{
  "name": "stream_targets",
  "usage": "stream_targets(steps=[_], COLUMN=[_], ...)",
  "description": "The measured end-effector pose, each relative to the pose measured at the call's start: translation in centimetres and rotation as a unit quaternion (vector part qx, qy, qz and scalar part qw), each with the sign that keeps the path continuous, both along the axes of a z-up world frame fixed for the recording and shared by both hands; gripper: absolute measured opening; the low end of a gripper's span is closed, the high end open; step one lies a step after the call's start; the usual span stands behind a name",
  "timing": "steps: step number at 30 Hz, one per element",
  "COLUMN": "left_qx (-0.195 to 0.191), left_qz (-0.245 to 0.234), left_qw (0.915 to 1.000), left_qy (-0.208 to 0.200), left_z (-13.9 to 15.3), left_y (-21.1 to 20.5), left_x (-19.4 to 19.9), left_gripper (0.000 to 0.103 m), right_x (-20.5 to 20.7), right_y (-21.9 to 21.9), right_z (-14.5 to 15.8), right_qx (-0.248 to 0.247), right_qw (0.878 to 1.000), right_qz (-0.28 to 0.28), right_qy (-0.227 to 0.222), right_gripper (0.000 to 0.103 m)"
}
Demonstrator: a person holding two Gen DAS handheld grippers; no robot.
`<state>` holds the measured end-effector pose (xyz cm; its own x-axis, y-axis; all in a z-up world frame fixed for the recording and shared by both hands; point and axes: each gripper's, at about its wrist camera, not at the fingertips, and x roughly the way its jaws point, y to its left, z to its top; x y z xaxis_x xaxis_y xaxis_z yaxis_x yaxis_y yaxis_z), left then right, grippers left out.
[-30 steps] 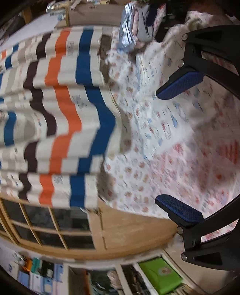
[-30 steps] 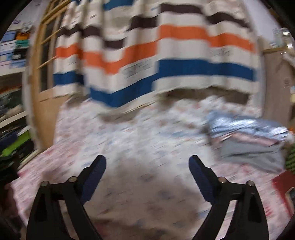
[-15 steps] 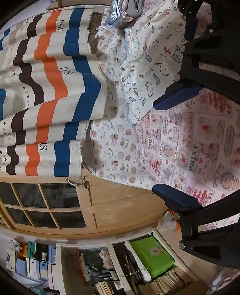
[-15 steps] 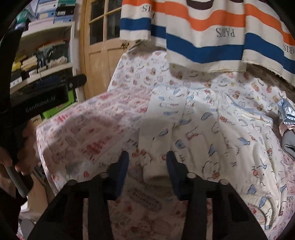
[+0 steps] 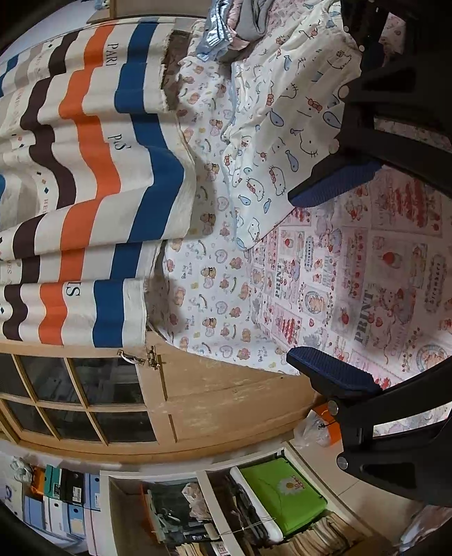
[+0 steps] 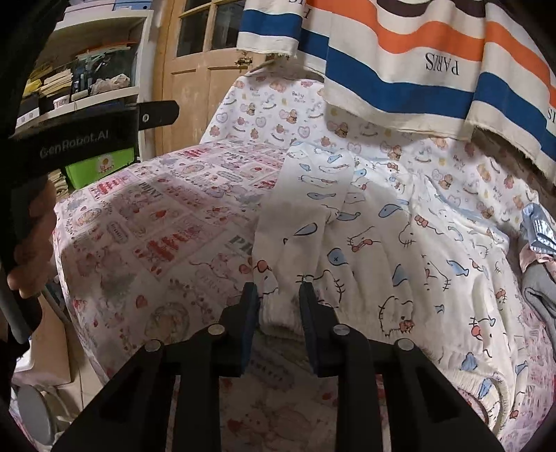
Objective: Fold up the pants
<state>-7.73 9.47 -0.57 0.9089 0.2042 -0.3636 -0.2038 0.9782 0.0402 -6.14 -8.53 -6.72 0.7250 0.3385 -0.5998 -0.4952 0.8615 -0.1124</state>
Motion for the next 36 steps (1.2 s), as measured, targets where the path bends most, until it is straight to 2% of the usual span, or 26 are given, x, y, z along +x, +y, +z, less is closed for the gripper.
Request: stream_targets(steps=[3,5,8,10,13,17,21,23,26,29,31,33,35,36], left_qx=[-0.007,-0.014,-0.021,-0.023,-0.046,-0.092,-0.14,-0.17,-0.177,-0.193,-0.196,-0.188,-0.182,-0.183], left_qz=[-0.004,-0.006,-0.004,-0.014,-0.048,-0.084,-0.111,-0.12,-0.112,-0.129,-0.128,-0.123,-0.118,-0.116], left_qw=[1.0,0.9999,0.9997,0.9995,0.9961,0.9838,0.9652,0.9528,0.9438,0.9333,0.9314,0.9344,0.9367,0.9358], left_qy=[0.004,0.006,0.006,0.015,0.058,0.129,0.191,0.221,0.256,0.274,0.279,0.276,0.275,0.278], left_z=[0.1,0.4,0.8,1.2,1.9,1.7,0.5,-0.5,-2.2,-3.5,-4.1,-4.4,-4.7,-4.8], left_y=[0.0,0.3,1.1,1.7,2.7,4.2,5.5,5.9,6.0,5.6,5.5,5.3,5.2,5.3], left_x=[0.1,0.1,0.2,0.9,4.6,13.1,22.1,26.2,30.3,32.5,33.4,33.9,34.4,34.6], left_gripper=[0.078,0.074,0.074,0.074,0.072,0.051,0.046,0.038,0.03,0.03,0.03,0.029,0.01,0.007], right_x=[-0.1,-1.2,-2.9,-2.6,-1.7,-2.3,-2.2,-2.1,-2.0,-2.0,-1.9,-1.6,-1.6,-1.6], right_y=[0.0,0.7,1.6,1.5,0.6,0.4,-0.1,-0.4,-0.5,-0.6,-0.6,-0.7,-0.7,-0.6], right_z=[0.5,1.1,1.5,1.1,0.5,1.0,1.2,1.4,1.7,1.7,1.7,1.7,1.6,1.6], right_qx=[0.023,0.027,0.032,0.033,0.062,0.075,0.094,0.105,0.113,0.117,0.119,0.12,0.119,0.118], right_qw=[0.999,0.998,0.996,0.997,0.995,0.995,0.994,0.993,0.992,0.992,0.992,0.991,0.991,0.991], right_qz=[0.017,0.044,0.078,0.063,0.056,0.052,0.042,0.039,0.036,0.036,0.037,0.039,0.041,0.042], right_qy=[0.023,0.019,0.019,0.025,0.057,0.034,0.033,0.038,0.035,0.034,0.037,0.04,0.041,0.041], right_gripper=[0.008,0.008,0.008,0.008,0.008,0.008,0.008,0.008,0.008,0.008,0.008,0.008,0.008,0.008])
